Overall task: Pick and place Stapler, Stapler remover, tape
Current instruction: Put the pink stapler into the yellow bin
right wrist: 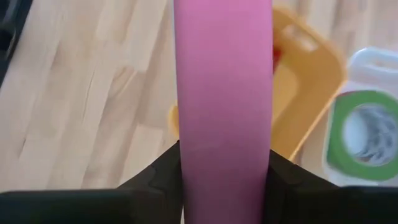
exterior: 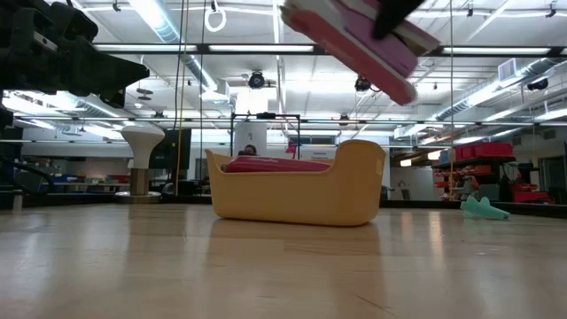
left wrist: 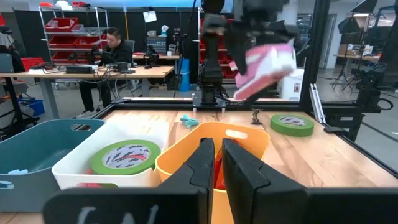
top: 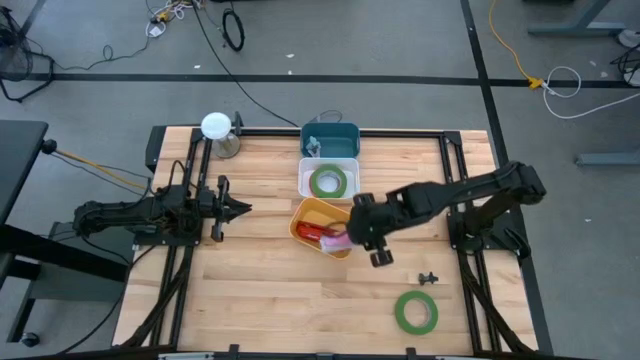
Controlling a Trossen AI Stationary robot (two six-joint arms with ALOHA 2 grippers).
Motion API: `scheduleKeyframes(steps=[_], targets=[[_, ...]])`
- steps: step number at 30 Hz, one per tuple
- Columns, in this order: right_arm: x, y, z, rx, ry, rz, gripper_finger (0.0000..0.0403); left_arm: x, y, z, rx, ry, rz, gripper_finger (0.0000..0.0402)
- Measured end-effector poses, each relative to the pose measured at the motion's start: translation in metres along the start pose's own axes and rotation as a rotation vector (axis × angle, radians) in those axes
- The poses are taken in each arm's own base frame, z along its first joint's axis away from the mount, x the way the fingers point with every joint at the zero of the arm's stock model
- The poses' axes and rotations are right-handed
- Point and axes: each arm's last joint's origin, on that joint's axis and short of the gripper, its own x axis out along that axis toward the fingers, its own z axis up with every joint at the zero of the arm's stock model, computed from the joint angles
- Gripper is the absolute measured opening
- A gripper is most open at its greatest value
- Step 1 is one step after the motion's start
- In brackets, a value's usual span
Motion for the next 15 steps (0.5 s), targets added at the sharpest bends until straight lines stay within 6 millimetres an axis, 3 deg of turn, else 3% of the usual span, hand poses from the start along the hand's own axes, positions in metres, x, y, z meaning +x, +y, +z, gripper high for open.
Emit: scheduleKeyframes(steps=[8, 15], targets=[[-0.001, -0.035, 0.013, 0.120, -0.143, -0.062, 0.0138, 0.000, 0.000, 0.000, 0.000, 0.000, 0.000, 0.0037], [0.027, -0.059, 0.020, 0.243, -0.151, -0.090, 0.0140, 0.000, 0.000, 0.000, 0.000, 0.000, -0.001, 0.0037]])
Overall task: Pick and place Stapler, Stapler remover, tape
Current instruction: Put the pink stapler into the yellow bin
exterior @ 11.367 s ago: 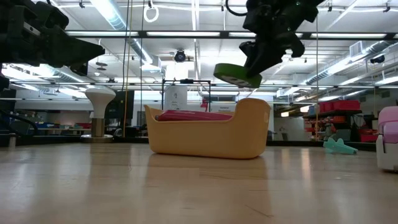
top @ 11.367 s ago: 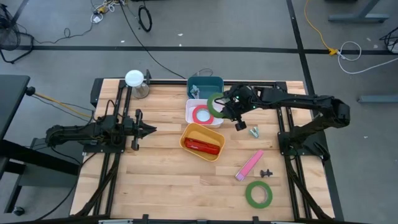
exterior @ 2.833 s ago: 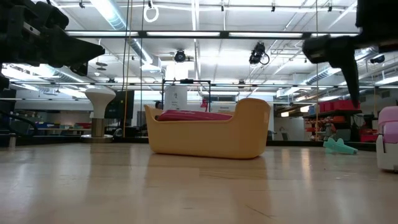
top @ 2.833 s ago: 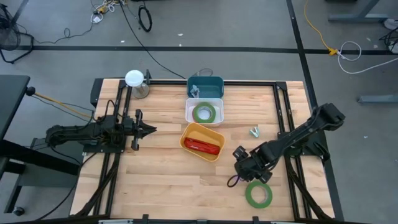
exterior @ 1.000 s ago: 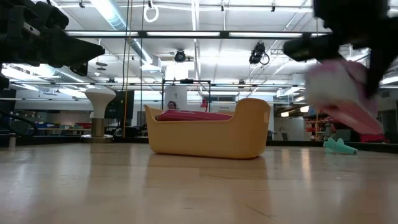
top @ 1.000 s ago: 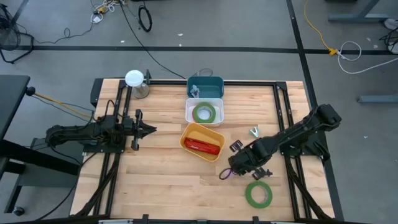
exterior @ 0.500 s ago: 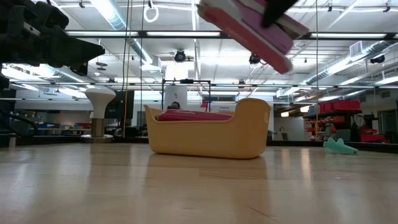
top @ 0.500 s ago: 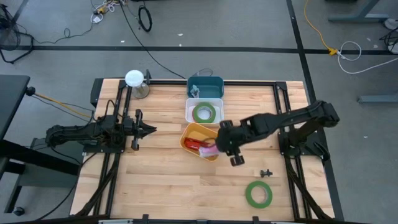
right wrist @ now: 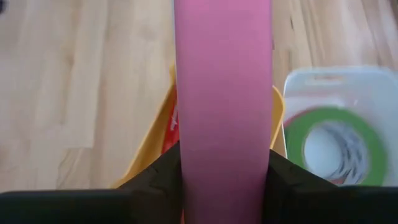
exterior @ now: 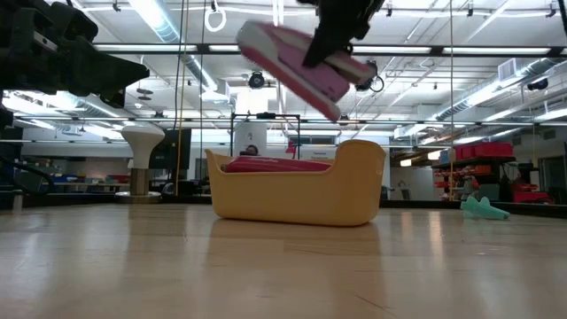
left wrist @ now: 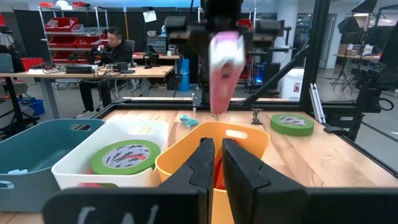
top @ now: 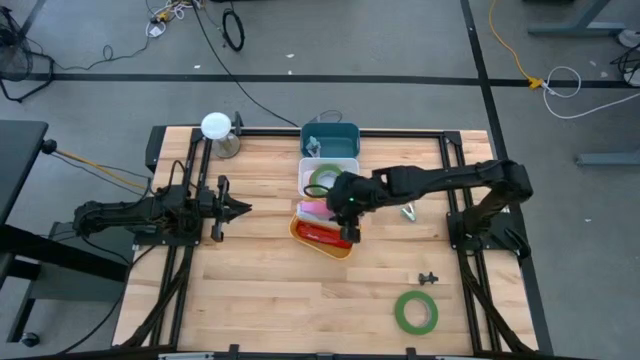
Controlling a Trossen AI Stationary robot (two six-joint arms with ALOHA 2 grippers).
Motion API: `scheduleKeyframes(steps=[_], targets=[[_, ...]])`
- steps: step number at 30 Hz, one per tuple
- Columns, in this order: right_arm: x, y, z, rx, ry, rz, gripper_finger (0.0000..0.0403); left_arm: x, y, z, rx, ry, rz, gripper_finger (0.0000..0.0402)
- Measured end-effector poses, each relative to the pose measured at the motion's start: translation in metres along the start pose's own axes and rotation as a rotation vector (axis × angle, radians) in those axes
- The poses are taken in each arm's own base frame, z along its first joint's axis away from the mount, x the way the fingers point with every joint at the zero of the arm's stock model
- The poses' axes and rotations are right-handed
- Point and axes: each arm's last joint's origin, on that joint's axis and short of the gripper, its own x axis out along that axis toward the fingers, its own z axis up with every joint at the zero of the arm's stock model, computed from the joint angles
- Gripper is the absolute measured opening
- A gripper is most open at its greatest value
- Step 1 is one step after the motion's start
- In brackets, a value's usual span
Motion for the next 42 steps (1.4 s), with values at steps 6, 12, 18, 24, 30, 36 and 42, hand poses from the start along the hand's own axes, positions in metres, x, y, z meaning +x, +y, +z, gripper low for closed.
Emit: scheduleKeyframes(steps=[6, 12, 18, 24, 30, 36, 42], targets=[[0.027, -0.012, -0.006, 0.068, 0.096, -0.022, 0.0140, 0.000, 0.000, 0.000, 0.000, 0.000, 0.000, 0.0037], [0.036, -0.013, -0.016, 0.069, 0.199, -0.003, 0.0143, 0.000, 0.000, 0.000, 0.000, 0.000, 0.000, 0.0037], [0.037, -0.012, -0.017, 0.105, 0.207, 0.018, 0.0139, 0.000, 0.000, 0.000, 0.000, 0.000, 0.000, 0.0037], [0.038, -0.012, -0.019, 0.163, 0.232, 0.011, 0.0146, 0.000, 0.000, 0.000, 0.000, 0.000, 0.000, 0.0037], [0.050, -0.010, -0.027, 0.196, 0.275, 0.006, 0.0145, 0.000, 0.000, 0.000, 0.000, 0.000, 0.001, 0.0037], [0.057, -0.010, -0.035, 0.221, 0.289, -0.004, 0.0144, 0.000, 0.000, 0.000, 0.000, 0.001, 0.000, 0.0037], [0.058, -0.010, -0.035, 0.219, 0.288, -0.003, 0.0146, 0.000, 0.000, 0.000, 0.000, 0.000, 0.000, 0.0037]])
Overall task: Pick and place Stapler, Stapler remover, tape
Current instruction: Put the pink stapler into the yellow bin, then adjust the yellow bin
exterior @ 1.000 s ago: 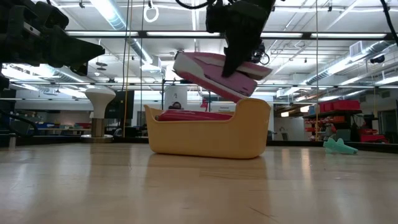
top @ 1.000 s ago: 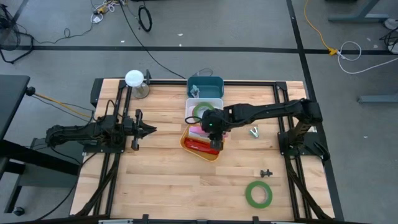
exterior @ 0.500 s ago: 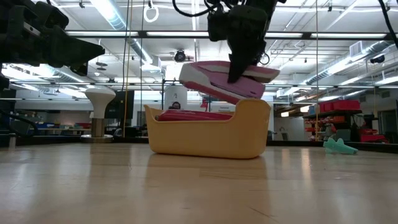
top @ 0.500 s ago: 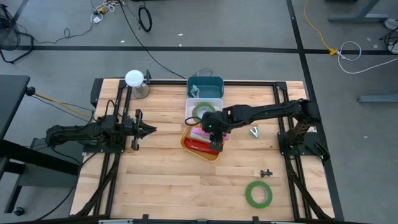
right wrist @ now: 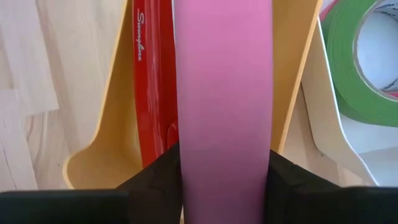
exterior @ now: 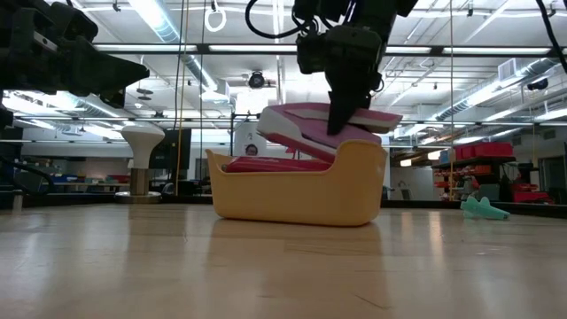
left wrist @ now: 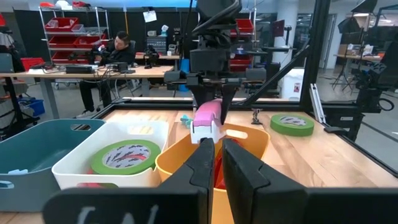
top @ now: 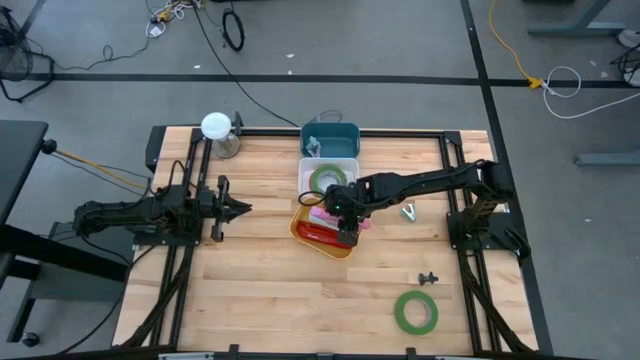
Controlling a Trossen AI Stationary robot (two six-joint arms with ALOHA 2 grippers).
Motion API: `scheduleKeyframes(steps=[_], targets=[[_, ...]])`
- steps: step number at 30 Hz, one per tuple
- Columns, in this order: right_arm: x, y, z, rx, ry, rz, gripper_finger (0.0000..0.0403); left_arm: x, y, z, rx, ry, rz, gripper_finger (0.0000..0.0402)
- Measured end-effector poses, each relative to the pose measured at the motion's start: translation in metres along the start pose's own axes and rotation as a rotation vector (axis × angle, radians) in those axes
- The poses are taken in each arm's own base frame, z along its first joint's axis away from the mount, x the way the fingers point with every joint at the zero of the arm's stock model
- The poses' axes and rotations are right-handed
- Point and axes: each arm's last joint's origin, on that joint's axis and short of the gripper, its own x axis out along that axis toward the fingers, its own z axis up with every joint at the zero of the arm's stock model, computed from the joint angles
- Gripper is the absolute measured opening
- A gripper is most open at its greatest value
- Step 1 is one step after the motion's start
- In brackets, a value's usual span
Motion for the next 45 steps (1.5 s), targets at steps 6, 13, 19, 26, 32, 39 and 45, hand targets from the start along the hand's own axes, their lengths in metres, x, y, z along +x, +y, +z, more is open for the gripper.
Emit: scheduleKeyframes(steps=[6, 13, 19, 26, 32, 39, 45], targets=[[0.000, 0.000, 0.001, -0.001, -0.010, 0.009, 0.0174, 0.000, 0.000, 0.000, 0.000, 0.000, 0.000, 0.0037], [0.000, 0.001, 0.003, -0.005, -0.036, 0.015, 0.0231, 0.000, 0.000, 0.000, 0.000, 0.000, 0.000, 0.0037], [-0.007, 0.006, 0.005, -0.024, -0.071, 0.078, 0.0251, 0.000, 0.000, 0.000, 0.000, 0.000, 0.000, 0.0037], [-0.020, 0.026, 0.004, -0.086, -0.137, 0.145, 0.0245, 0.000, 0.000, 0.000, 0.000, 0.000, 0.000, 0.0037], [-0.025, 0.047, 0.001, -0.146, -0.176, 0.211, 0.0236, 0.000, 0.000, 0.000, 0.000, 0.000, 0.000, 0.0037], [-0.027, 0.061, 0.001, -0.164, -0.207, 0.257, 0.0226, 0.000, 0.000, 0.000, 0.000, -0.001, 0.000, 0.0037], [-0.026, 0.070, -0.002, -0.210, -0.213, 0.251, 0.0218, 0.000, 0.000, 0.000, 0.000, -0.001, 0.000, 0.0037]])
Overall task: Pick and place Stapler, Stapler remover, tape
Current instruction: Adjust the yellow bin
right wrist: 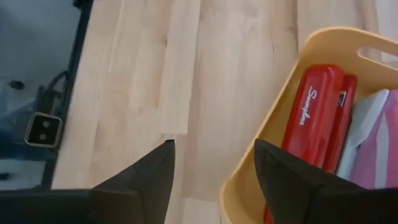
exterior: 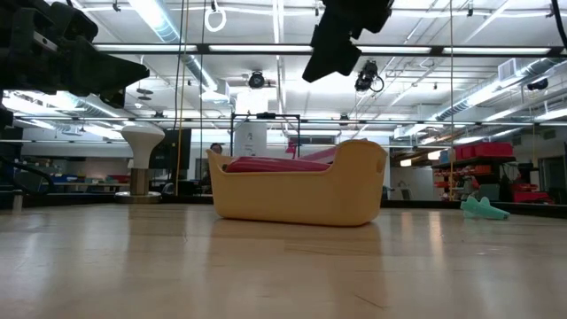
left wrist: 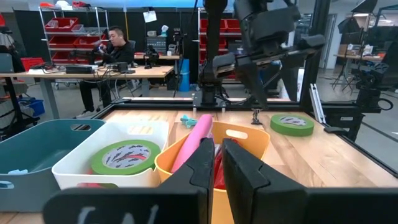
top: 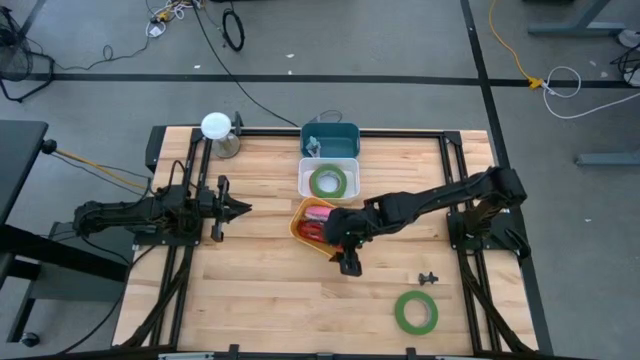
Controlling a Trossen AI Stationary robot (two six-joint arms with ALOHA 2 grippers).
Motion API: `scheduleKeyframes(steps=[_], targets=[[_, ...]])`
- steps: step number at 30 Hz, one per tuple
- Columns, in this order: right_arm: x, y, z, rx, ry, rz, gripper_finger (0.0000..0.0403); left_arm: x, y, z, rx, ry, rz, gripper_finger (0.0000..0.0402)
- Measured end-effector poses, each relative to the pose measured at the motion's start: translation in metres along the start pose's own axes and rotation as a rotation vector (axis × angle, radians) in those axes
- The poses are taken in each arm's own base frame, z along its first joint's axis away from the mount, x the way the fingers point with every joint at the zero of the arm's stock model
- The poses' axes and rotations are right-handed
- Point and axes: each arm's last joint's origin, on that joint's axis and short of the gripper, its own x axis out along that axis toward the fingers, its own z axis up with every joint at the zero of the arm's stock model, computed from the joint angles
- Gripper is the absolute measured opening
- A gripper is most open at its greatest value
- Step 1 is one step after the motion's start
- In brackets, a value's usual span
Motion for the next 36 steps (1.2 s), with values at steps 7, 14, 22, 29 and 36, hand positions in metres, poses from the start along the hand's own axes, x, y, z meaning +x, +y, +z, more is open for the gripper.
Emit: scheduleKeyframes(steps=[7, 14, 22, 29, 36], targets=[[0.014, 0.008, -0.004, -0.045, 0.031, -0.005, 0.0203, 0.000, 0.000, 0.000, 0.000, 0.000, 0.000, 0.0037], [0.035, 0.011, -0.011, -0.071, 0.094, 0.001, 0.0168, 0.000, 0.000, 0.000, 0.000, 0.000, 0.000, 0.0037], [0.056, 0.016, -0.020, -0.116, 0.160, 0.028, 0.0086, 0.000, 0.000, 0.000, 0.000, 0.000, 0.000, 0.0037], [0.059, 0.014, -0.023, -0.103, 0.190, 0.018, 0.0007, 0.000, 0.000, 0.000, 0.000, 0.001, 0.000, 0.0037], [0.069, 0.007, -0.044, -0.021, 0.267, -0.017, 0.0002, 0.000, 0.000, 0.000, 0.000, 0.000, 0.000, 0.0037]])
